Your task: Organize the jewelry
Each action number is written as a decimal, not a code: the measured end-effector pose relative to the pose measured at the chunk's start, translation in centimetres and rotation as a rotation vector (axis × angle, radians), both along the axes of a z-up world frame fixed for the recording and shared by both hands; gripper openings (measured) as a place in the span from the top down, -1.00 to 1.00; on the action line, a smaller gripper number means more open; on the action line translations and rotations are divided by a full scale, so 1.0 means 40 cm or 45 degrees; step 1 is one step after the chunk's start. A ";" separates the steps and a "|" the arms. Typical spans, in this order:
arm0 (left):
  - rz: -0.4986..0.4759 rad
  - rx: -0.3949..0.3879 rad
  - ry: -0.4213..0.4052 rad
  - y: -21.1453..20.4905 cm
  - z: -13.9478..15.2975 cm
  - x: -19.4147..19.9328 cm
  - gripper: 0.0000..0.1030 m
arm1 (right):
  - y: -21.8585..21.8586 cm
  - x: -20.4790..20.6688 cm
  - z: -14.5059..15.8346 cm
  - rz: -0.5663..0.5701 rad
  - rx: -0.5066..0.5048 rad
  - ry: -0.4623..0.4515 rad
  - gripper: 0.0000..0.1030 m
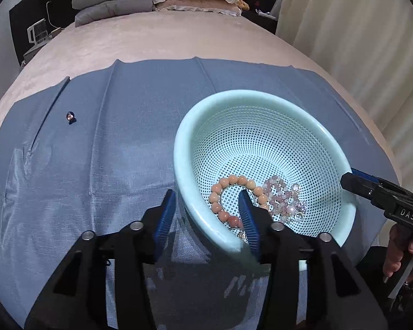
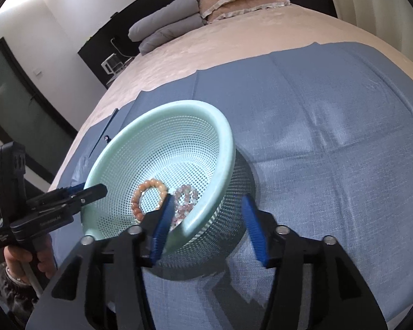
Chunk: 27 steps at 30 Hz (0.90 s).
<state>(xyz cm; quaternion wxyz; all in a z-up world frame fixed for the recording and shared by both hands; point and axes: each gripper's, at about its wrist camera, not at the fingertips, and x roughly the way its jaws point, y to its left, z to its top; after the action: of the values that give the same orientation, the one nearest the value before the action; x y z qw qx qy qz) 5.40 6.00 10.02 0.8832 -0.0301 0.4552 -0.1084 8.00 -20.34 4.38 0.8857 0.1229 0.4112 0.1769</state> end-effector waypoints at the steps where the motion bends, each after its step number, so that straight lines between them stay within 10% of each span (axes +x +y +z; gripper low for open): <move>1: 0.012 -0.003 -0.031 0.004 0.017 -0.010 -0.22 | 0.001 -0.007 0.010 0.000 -0.015 -0.026 -0.18; 8: 0.068 0.004 -0.310 0.015 0.130 -0.131 -0.85 | 0.015 -0.105 0.095 0.062 -0.084 -0.300 -0.66; 19: 0.083 0.071 -0.745 -0.037 0.184 -0.424 -0.89 | 0.062 -0.411 0.157 0.132 -0.253 -0.799 -0.85; 27: 0.112 0.023 -0.815 -0.079 0.094 -0.601 -0.89 | 0.087 -0.555 0.078 0.094 -0.277 -0.750 -0.85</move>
<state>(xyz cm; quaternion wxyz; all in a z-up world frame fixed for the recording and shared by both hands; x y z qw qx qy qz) -18.65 2.84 13.80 0.9856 -0.0063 0.1534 -0.0702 -14.22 -16.87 7.49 0.9676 -0.0443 0.1578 0.1920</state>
